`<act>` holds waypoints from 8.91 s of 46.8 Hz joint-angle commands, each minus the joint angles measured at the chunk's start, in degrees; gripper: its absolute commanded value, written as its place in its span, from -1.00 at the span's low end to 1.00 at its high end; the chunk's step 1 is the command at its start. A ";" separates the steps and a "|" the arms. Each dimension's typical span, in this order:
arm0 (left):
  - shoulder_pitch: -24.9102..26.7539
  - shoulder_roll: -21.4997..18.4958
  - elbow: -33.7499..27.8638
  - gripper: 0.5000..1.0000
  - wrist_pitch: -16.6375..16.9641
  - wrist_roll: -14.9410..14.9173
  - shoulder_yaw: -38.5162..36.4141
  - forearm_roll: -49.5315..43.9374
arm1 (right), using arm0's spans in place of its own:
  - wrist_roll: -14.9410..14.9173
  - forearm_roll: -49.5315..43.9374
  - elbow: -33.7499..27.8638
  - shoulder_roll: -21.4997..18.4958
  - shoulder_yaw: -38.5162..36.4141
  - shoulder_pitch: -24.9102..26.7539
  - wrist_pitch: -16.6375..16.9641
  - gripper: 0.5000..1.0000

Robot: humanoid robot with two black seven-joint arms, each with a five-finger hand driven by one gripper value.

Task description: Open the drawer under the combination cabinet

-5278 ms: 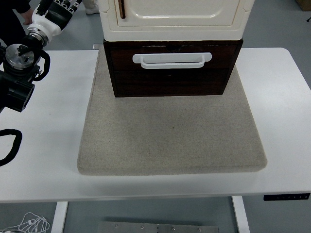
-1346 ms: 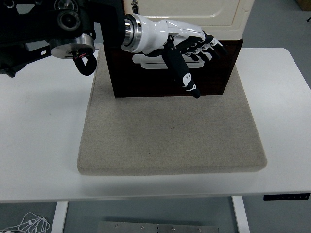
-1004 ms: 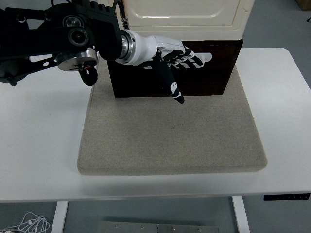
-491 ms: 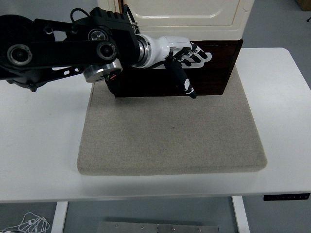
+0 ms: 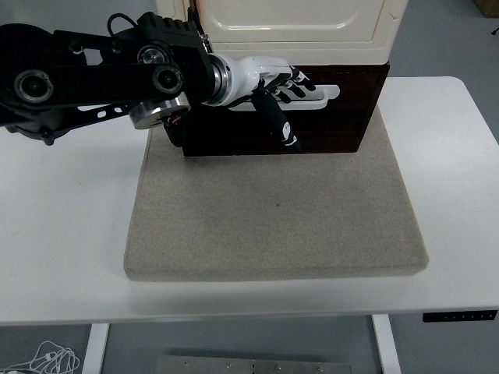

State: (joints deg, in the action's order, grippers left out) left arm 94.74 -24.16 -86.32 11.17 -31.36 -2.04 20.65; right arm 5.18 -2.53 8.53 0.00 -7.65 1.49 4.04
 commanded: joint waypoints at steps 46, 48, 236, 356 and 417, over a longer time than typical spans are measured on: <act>0.09 -0.53 2.65 1.00 -2.30 -0.10 0.45 -0.09 | 0.00 -0.02 0.00 0.00 0.00 0.00 -0.09 0.70; 0.09 -0.53 3.00 1.00 -2.38 -0.10 0.37 -0.09 | 0.00 0.06 0.00 0.00 0.00 0.00 0.00 0.70; 0.18 -1.76 7.75 1.00 -41.93 -0.19 6.96 -0.97 | 0.00 -0.02 0.00 0.00 0.00 0.00 0.00 0.70; -20.38 2.28 66.28 1.00 -15.74 26.18 68.39 -16.96 | 0.00 0.06 0.00 0.00 0.00 0.00 0.00 0.70; -36.56 12.30 66.46 1.00 -21.89 26.88 66.55 -23.81 | 0.00 0.07 0.00 0.00 0.09 0.35 0.00 0.70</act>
State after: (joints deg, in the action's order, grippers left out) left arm 58.22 -12.46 -19.88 -10.61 -4.58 64.50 -1.58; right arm 5.18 -2.54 8.53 0.00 -7.57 1.86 4.05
